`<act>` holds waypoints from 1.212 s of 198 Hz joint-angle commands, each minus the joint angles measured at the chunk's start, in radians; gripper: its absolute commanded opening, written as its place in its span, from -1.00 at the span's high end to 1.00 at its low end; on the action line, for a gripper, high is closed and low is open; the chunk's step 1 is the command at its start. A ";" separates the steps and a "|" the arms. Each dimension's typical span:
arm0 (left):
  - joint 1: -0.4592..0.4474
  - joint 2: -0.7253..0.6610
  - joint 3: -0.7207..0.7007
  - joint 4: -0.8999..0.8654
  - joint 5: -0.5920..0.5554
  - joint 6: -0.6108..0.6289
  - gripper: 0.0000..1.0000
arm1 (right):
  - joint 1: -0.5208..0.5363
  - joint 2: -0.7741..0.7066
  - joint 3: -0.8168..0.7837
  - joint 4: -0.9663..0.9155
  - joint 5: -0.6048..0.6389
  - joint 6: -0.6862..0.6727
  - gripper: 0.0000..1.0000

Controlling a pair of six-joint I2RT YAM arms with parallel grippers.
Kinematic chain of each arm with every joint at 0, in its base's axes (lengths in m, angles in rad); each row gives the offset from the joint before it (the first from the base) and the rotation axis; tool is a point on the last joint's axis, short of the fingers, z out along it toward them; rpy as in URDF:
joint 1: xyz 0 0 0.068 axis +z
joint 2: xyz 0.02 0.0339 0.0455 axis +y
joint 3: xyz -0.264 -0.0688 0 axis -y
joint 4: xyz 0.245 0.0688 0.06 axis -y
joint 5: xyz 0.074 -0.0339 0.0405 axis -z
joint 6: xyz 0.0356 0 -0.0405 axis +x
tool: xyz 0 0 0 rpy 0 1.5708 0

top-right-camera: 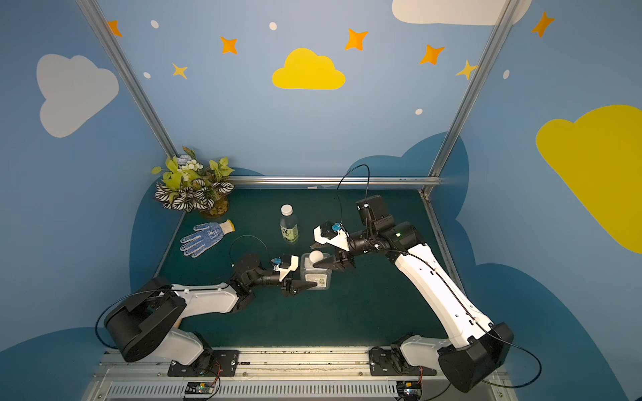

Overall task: Screw on the bottle caps
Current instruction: Screw the bottle cap onto the plastic bottle.

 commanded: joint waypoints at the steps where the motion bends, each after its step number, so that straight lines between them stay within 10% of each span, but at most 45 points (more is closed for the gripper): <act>1: 0.001 0.008 0.027 0.014 0.019 -0.007 0.48 | 0.008 0.007 0.024 -0.036 -0.012 -0.015 -0.08; 105: 0.002 -0.009 0.025 0.012 -0.080 0.022 0.49 | 0.026 -0.003 -0.030 0.045 0.122 0.108 0.29; 240: -0.004 -0.039 0.007 0.025 -0.252 0.077 0.50 | 0.080 -0.076 -0.209 0.318 0.443 0.467 0.15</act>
